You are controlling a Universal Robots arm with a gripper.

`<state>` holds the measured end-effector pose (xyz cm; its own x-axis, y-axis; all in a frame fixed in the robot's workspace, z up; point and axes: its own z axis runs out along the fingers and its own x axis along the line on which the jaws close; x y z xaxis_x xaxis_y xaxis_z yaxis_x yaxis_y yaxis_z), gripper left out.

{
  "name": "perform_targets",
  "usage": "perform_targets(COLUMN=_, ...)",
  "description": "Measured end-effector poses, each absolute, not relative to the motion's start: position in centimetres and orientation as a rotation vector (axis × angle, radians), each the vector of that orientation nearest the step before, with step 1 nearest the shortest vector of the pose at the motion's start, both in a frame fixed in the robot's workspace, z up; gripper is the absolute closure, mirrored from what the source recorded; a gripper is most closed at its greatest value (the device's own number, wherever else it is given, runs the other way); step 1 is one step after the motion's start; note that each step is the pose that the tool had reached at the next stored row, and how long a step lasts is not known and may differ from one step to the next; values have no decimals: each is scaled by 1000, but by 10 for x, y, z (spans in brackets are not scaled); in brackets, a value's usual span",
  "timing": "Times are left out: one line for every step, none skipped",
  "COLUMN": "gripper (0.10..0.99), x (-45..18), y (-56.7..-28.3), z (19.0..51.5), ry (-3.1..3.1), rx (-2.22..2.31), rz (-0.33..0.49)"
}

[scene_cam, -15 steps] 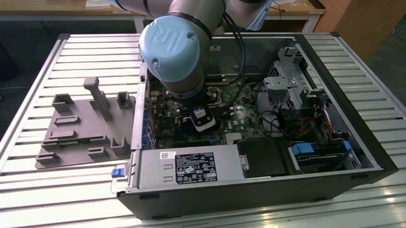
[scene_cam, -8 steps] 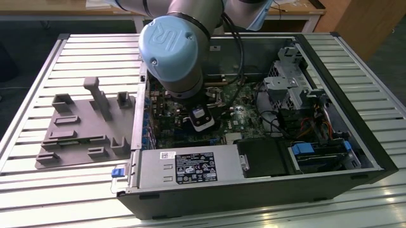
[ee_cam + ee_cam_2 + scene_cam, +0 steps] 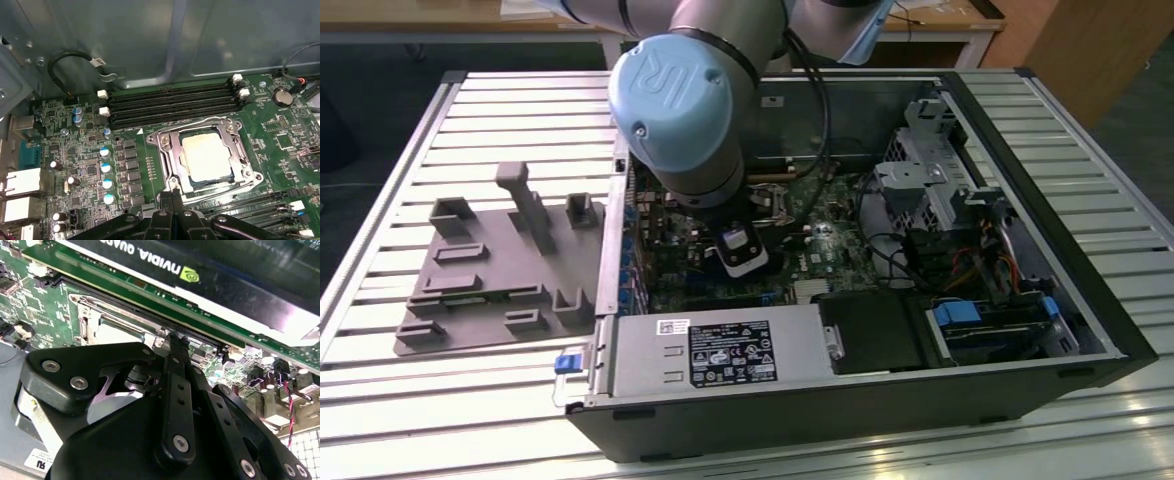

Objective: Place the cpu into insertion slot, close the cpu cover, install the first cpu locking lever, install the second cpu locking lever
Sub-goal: 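Install the second cpu locking lever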

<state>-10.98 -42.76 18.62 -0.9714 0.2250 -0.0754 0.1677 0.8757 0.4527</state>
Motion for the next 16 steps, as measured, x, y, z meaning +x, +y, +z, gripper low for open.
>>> perform_targets(gripper=984, x=-110, y=-427, z=186, ry=2920, rx=307, rz=688)
perform_targets(gripper=984, x=-110, y=-426, z=185, ry=2920, rx=307, rz=688)
perform_targets(gripper=984, x=-110, y=-426, z=185, ry=2920, rx=307, rz=688)
perform_targets(gripper=984, x=-110, y=-425, z=184, ry=2920, rx=307, rz=688)
perform_targets(gripper=984, x=-110, y=-424, z=184, ry=2920, rx=307, rz=688)
perform_targets(gripper=984, x=-110, y=-423, z=183, ry=2920, rx=307, rz=688)
perform_targets(gripper=984, x=-110, y=-423, z=183, ry=2920, rx=307, rz=688)
perform_targets(gripper=984, x=-110, y=-422, z=182, ry=2920, rx=307, rz=688)
perform_targets(gripper=984, x=-110, y=-422, z=182, ry=2920, rx=307, rz=688)
perform_targets(gripper=984, x=-111, y=-421, z=181, ry=2920, rx=307, rz=687)
perform_targets(gripper=984, x=-111, y=-421, z=181, ry=2920, rx=307, rz=687)
perform_targets(gripper=984, x=-111, y=-420, z=181, ry=2920, rx=307, rz=686)
perform_targets(gripper=984, x=-111, y=-420, z=180, ry=2921, rx=307, rz=682)
perform_targets(gripper=984, x=-111, y=-420, z=180, ry=2922, rx=306, rz=674)
perform_targets(gripper=984, x=-111, y=-420, z=180, ry=2923, rx=306, rz=669)
perform_targets(gripper=984, x=-111, y=-420, z=180, ry=2923, rx=306, rz=669)
